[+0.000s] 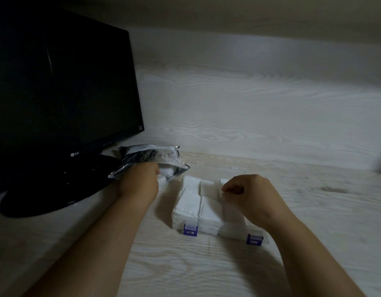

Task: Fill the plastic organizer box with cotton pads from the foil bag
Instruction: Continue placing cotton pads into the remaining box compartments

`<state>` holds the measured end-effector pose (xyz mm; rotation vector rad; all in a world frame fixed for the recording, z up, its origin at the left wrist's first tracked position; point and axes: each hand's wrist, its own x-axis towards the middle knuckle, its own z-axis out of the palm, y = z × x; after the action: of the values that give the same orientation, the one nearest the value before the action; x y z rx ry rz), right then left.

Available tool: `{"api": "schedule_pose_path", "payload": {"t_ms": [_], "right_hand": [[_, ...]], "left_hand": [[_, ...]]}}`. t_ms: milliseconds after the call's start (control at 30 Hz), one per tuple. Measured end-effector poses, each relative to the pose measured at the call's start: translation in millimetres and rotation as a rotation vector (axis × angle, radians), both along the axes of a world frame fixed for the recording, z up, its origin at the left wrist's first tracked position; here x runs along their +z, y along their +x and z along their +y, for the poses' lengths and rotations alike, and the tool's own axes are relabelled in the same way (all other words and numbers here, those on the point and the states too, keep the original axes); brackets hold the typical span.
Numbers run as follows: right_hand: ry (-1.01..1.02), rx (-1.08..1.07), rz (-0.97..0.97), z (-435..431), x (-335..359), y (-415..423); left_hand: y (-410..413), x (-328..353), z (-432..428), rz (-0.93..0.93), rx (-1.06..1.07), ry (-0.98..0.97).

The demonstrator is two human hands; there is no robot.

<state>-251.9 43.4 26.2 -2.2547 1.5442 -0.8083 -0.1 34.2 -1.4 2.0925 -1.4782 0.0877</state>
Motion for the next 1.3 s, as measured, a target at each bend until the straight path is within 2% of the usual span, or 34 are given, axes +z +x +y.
{"api": "schedule_pose_path", "payload": {"t_ms": [167,333,567,700,833,900,1033,1167,1300], "right_hand": [[-0.01,0.003,-0.033,0,0,0],[-0.013,-0.001,-0.056,-1,-1,0],[-0.02,0.001,-0.078,-1,-1,1],[-0.03,0.007,-0.099,-1,-1,3],[-0.053,-0.009,-0.18,-2,0,3],[-0.065,-0.033,-0.245,-2,2,2],[-0.038,-0.063,-0.373,-4,5,-2],[0.028,-0.02,-0.474,-4,6,0],[0.093,0.055,-0.499,3,9,1]], "left_hand": [[-2,6,3,-0.084,0.027,-0.136],[0,5,3,-0.194,-0.046,-0.376],[-16,6,2,-0.074,-0.195,-0.566],[-26,11,7,0.029,-0.205,-0.666],[-45,18,7,0.375,-0.212,-0.564],[-52,21,8,0.456,-0.251,-0.518],[-62,27,14,0.502,-0.408,-0.487],[-68,28,11,0.53,-0.498,-0.376],[-76,31,16,0.559,-0.598,-0.27]]}}
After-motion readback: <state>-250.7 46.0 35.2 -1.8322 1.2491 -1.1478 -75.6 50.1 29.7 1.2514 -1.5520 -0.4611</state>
